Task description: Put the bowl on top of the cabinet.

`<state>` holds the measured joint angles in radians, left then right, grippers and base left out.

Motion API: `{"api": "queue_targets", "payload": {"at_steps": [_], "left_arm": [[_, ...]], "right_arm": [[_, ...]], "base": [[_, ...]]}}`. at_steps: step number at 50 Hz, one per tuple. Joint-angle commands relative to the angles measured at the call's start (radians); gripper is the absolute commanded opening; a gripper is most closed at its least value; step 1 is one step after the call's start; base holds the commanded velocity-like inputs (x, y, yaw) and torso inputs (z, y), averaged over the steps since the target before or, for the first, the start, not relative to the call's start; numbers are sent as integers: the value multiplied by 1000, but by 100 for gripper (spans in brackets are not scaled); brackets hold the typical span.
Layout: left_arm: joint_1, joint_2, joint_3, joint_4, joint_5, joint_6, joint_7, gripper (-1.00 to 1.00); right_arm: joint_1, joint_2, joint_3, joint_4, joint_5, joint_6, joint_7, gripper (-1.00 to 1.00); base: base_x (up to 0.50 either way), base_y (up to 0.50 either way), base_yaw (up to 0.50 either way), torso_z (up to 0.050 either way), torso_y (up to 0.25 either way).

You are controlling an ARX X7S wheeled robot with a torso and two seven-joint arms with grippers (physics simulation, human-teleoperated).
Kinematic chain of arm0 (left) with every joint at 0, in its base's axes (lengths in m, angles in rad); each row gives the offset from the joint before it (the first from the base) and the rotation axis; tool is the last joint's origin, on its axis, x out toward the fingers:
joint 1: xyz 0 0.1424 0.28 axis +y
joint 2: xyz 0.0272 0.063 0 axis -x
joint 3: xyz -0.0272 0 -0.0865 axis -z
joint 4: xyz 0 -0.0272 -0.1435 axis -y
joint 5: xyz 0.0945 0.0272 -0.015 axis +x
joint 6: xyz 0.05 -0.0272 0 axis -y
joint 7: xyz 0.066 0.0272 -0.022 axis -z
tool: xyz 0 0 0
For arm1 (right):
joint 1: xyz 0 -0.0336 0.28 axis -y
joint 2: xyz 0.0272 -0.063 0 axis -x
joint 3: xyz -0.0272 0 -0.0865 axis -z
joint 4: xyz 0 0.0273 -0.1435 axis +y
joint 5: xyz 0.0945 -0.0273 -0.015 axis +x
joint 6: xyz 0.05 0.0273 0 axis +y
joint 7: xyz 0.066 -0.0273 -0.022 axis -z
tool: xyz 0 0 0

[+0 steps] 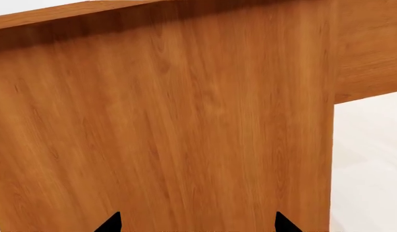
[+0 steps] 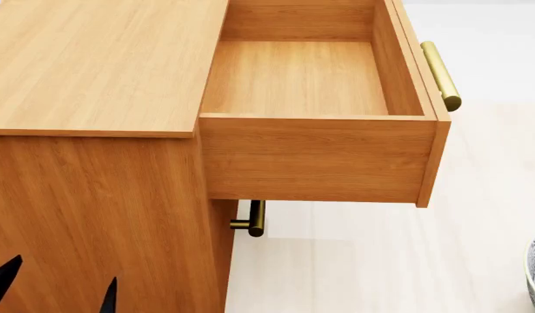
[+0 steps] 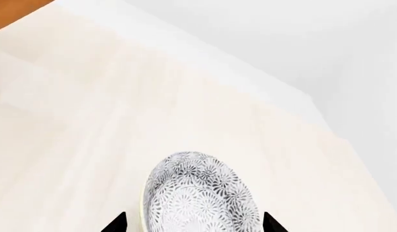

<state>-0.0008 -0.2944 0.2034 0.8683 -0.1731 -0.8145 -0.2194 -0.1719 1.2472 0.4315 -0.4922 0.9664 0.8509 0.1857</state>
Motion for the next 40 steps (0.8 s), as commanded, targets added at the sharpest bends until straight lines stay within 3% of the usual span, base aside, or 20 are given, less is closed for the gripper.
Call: {"api": "queue_targets", "payload": {"at_steps": [1, 7, 18, 29, 40], "left_arm": [[6, 21, -30, -26, -15, 23, 24, 100], [2, 19, -25, -51, -15, 37, 24, 100], [7, 15, -37, -50, -29, 42, 23, 100], [15, 14, -54, -84, -43, 77, 28, 100], [14, 9, -58, -103, -52, 90, 29, 100]], "right_arm": [[342, 19, -447, 135, -28, -11, 31, 100], [495, -43, -609, 194, -137, 51, -5, 100], [592, -94, -693, 260, -212, 77, -34, 100], [820, -166, -905, 242, -350, 204, -122, 100], [906, -238, -975, 305, -399, 220, -161, 100]], "base": [[0, 0, 0, 0, 0], [0, 0, 0, 0, 0], [0, 0, 0, 0, 0], [0, 0, 0, 0, 0], [0, 0, 0, 0, 0]]}}
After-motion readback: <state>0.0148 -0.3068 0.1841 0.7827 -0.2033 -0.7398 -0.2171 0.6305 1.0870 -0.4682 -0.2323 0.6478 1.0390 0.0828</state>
